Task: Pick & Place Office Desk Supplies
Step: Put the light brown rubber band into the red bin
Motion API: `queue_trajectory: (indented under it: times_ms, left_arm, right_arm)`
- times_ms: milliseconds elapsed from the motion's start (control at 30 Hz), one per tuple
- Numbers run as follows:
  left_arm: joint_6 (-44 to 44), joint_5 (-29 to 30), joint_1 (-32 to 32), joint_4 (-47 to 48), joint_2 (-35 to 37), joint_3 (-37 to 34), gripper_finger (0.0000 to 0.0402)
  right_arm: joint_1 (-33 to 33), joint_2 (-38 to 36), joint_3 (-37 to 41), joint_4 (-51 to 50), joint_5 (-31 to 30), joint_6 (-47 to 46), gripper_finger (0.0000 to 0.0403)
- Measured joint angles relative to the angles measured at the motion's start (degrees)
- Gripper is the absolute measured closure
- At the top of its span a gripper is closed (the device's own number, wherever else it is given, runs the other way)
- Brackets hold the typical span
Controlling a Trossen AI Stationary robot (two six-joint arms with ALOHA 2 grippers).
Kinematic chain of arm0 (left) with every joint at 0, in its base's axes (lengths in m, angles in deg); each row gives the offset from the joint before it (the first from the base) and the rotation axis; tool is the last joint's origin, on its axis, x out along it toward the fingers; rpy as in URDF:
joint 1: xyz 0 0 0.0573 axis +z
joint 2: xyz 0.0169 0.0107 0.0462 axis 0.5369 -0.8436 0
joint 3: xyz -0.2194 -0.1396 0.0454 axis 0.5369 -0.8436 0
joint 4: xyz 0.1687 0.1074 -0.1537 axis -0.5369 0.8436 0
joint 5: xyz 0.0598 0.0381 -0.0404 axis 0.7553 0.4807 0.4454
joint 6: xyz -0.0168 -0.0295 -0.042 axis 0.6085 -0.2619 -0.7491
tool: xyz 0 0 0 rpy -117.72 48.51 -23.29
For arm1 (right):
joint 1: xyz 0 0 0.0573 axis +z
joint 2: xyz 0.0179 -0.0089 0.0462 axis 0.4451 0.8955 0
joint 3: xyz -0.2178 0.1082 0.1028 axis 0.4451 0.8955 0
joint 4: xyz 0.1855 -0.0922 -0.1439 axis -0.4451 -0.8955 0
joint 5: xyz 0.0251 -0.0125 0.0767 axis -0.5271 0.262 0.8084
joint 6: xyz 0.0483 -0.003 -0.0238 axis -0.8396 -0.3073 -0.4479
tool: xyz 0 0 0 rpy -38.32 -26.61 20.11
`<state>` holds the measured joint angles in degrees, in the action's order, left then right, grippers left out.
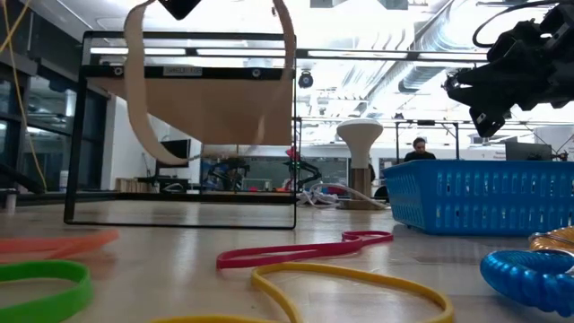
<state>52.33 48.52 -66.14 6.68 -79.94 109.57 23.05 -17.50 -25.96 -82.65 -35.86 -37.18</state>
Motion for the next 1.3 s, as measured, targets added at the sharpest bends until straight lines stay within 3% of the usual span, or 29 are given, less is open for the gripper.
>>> queue_trajectory:
  times_ms: [400,767,1300]
  left_arm:
    - [-5.6,-0.1,-4.1,7.9,4.8,0.0,0.0401]
    - [-15.0,0.1,-10.6,21.9,12.4,0.0,0.0401]
    - [-30.7,10.2,-22.2,34.7,17.5,-1.0,0.0401]
  right_arm:
    - [0.0,0.0,0.0,0.0,0.0,0.0,0.0292]
    - [0.0,0.0,0.0,0.0,0.0,0.0,0.0292]
    - [0.0,0.0,0.0,0.0,0.0,0.0,0.0292]
